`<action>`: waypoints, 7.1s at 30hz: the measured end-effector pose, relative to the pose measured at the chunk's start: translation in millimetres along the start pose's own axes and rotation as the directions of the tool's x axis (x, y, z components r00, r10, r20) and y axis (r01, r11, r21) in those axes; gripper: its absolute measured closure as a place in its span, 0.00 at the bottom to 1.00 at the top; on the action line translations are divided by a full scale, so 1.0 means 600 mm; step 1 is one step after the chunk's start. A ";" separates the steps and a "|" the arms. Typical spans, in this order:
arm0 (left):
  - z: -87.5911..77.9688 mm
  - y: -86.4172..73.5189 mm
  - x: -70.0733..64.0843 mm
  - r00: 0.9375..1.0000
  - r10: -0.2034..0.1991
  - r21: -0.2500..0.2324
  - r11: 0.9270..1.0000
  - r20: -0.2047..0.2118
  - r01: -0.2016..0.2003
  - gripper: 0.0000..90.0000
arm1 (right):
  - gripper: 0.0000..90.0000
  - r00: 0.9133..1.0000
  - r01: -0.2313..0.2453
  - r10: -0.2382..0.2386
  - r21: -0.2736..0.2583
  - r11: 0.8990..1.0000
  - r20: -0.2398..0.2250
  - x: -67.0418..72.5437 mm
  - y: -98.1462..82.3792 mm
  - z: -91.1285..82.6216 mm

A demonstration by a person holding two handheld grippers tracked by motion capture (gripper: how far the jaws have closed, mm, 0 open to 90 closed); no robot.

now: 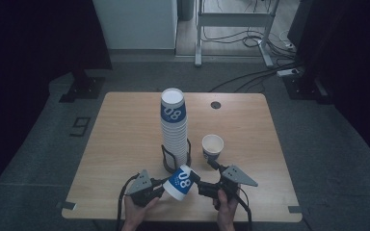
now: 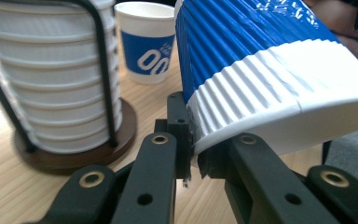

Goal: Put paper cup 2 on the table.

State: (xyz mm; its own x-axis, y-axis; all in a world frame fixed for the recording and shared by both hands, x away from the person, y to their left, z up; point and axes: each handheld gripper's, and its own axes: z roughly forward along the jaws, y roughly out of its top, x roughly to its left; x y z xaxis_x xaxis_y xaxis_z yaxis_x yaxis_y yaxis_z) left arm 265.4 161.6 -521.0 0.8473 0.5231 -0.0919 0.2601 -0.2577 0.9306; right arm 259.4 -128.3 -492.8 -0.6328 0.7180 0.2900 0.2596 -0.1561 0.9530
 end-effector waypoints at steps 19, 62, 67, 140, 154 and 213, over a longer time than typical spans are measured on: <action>-0.013 0.049 0.031 0.999 -0.040 0.213 0.976 0.020 0.035 0.93 | 0.14 0.937 0.351 -0.346 0.153 0.924 -0.059 0.003 -0.050 0.001; 0.043 0.124 0.016 0.991 -0.049 0.576 0.817 0.124 -0.032 0.93 | 0.07 0.659 0.746 -0.744 0.217 0.630 -0.107 0.041 -0.088 0.032; 0.049 0.127 0.015 0.990 -0.065 0.587 0.810 0.123 -0.019 0.93 | 0.01 0.636 0.767 -0.765 0.191 0.612 -0.100 0.048 -0.091 0.039; 0.062 0.115 0.018 0.977 -0.195 0.531 0.839 0.088 0.120 0.96 | 0.12 0.584 0.811 -0.802 0.115 0.573 -0.127 0.088 -0.088 0.048; 0.057 0.103 0.018 0.977 -0.190 0.446 0.886 0.099 0.127 0.93 | 0.18 0.651 0.759 -0.743 0.130 0.638 -0.158 0.085 -0.080 0.044; -0.002 -0.019 0.035 0.954 -0.056 -0.003 0.998 -0.294 0.058 0.16 | 0.18 0.911 0.140 -0.189 0.155 0.978 0.367 -0.201 -0.024 -0.006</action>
State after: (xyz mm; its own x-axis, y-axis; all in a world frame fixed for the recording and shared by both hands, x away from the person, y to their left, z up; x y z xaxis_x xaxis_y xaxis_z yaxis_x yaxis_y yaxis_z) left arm 279.9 176.5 -533.5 0.6575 0.7526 -0.0358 0.3077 -0.2249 0.9245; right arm 329.4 -215.3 -541.3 -0.3582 0.9322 0.0519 0.2782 0.0535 0.9590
